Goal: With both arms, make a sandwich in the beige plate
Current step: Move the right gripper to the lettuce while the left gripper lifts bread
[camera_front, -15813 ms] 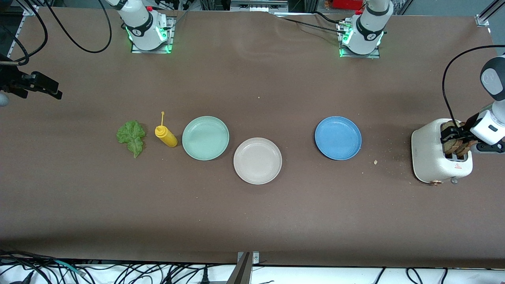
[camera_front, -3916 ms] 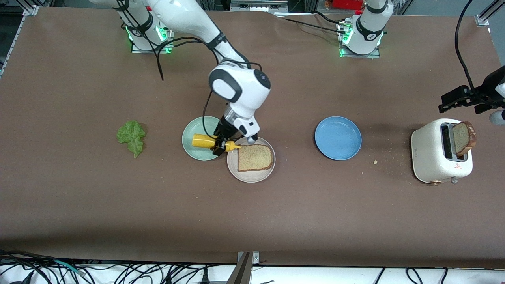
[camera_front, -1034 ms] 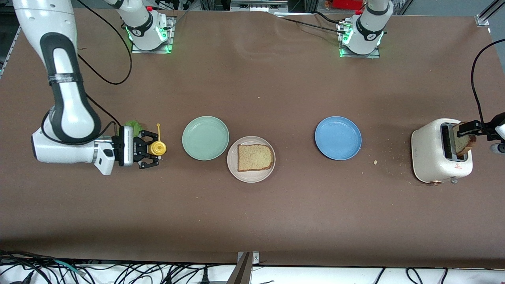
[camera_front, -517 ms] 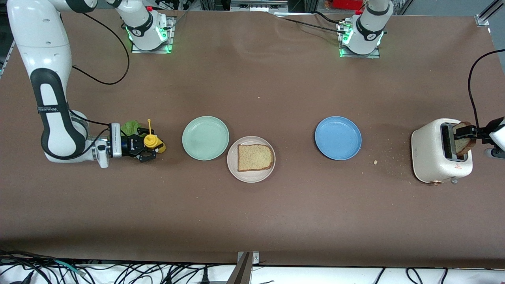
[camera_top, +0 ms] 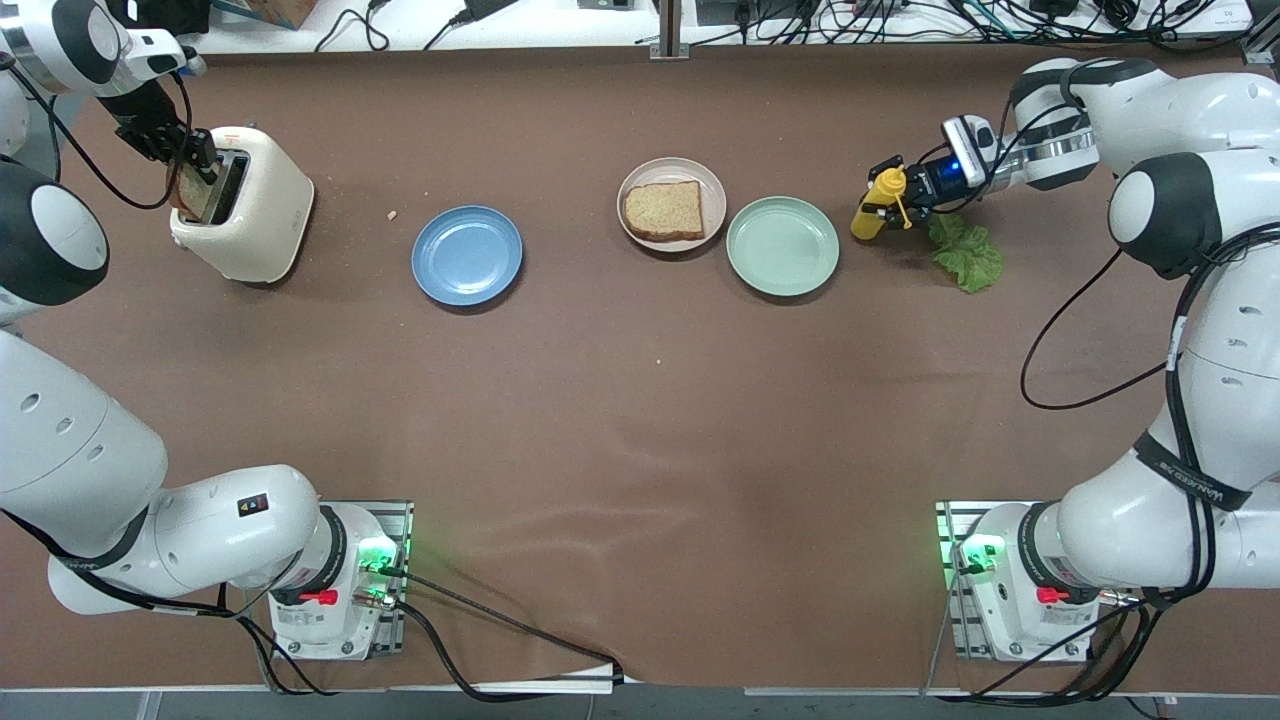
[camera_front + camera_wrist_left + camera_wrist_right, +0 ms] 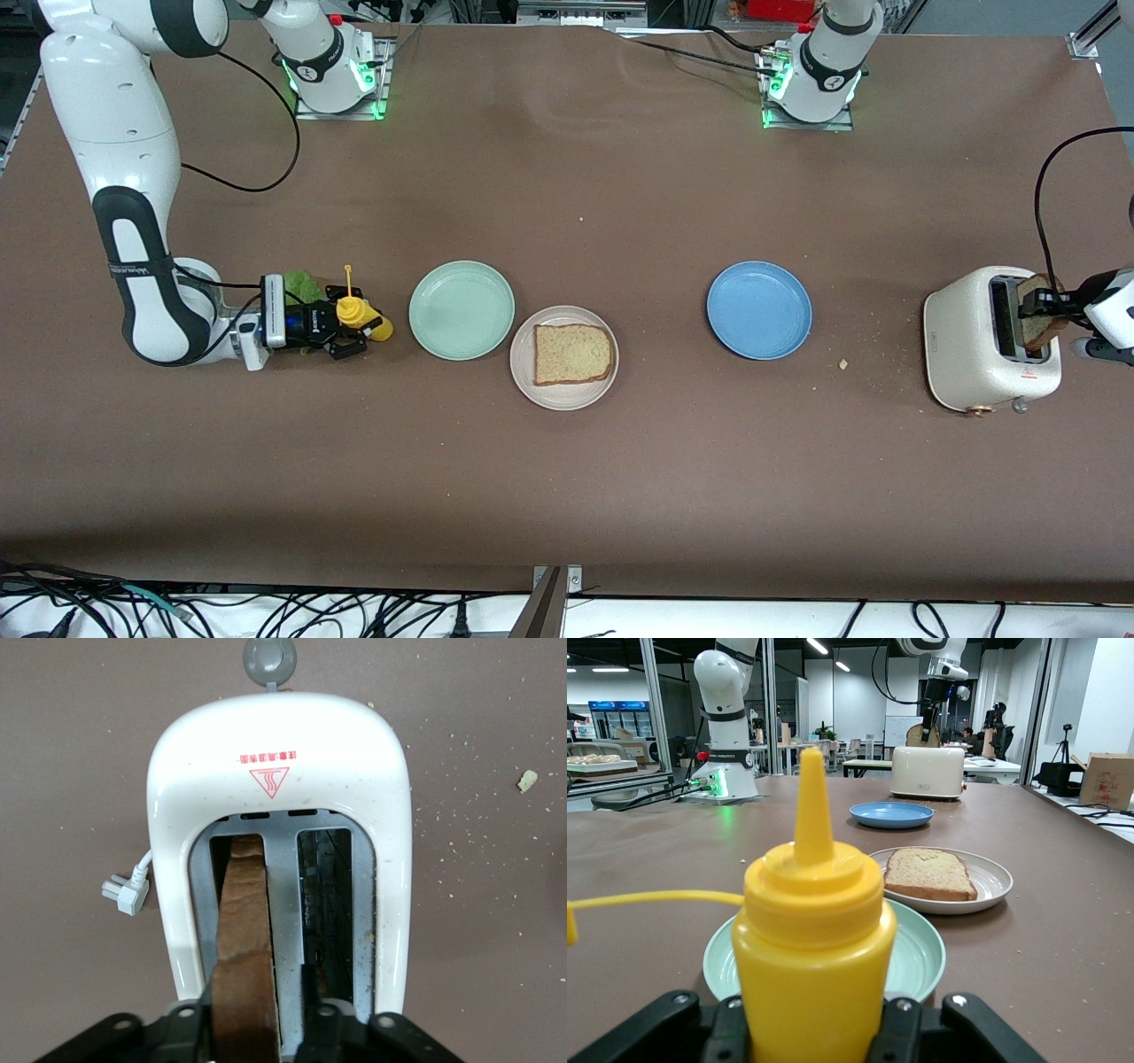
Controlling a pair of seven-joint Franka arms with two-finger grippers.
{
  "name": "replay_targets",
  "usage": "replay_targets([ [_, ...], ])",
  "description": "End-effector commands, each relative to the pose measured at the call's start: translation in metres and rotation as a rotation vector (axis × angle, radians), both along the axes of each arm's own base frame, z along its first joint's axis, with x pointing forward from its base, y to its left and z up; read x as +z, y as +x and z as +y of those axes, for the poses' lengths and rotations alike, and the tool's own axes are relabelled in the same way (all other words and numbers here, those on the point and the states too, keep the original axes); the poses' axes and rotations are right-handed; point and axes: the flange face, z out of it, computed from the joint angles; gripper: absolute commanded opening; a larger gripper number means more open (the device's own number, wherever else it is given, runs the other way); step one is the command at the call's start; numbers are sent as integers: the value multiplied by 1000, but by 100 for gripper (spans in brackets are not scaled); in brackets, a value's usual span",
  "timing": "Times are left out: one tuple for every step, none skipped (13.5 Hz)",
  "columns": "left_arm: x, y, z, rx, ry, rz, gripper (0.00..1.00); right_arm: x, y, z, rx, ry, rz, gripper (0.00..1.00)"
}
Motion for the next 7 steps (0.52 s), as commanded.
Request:
replay_targets([
  [9,1,6,-61,26,-4,0,-7,-1,-1,-24,67,-23,0],
  [10,1,7,-68,37,-1,0,-13,-3,-1,-27,69,-16,0],
  [12,2,7,-73,44,-3,0,-16,-3,-2,-31,68,-12,0],
  [16,3,7,-73,47,-10,0,-17,-3,0,-35,62,1,0],
  [22,7,8,-71,52,-21,0,-15,0,-1,-38,55,-3,26],
  [28,9,6,-71,57,-32,0,-14,1,-1,-39,54,0,85],
  [34,12,7,-71,60,-37,0,-14,1,-1,-38,53,1,100],
])
